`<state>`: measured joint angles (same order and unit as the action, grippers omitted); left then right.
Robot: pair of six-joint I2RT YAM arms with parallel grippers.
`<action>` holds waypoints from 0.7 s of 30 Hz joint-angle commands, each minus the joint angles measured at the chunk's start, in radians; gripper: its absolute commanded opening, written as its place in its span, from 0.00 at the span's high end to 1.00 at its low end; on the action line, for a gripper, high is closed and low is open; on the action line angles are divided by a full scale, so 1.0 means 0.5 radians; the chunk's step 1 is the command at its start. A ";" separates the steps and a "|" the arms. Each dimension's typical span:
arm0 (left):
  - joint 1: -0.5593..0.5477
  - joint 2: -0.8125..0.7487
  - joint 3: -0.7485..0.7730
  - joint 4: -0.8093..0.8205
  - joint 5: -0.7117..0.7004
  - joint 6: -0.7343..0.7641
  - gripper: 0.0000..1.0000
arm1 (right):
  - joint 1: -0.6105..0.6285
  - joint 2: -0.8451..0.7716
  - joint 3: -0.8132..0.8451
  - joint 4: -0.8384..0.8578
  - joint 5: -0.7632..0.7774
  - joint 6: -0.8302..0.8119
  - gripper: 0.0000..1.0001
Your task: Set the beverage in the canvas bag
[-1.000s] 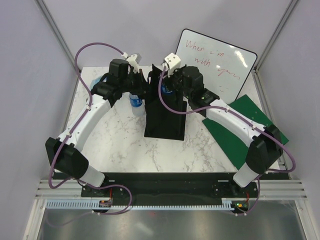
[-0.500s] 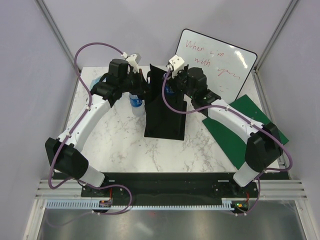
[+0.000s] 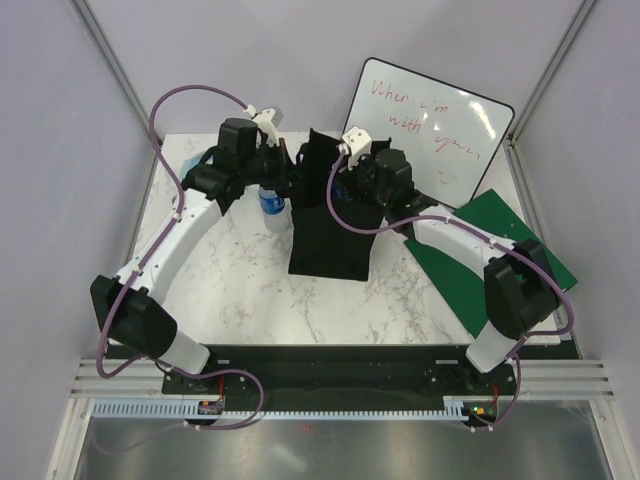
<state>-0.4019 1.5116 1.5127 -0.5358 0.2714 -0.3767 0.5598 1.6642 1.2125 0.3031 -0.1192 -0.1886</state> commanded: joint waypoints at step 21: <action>-0.006 -0.139 0.033 0.047 -0.009 -0.001 0.98 | -0.043 -0.030 -0.189 0.296 0.048 0.178 0.61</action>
<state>-0.4072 1.4998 1.5127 -0.5392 0.2699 -0.3771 0.5468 1.6672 1.0946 0.4042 -0.1295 -0.0998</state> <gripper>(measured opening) 0.055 0.401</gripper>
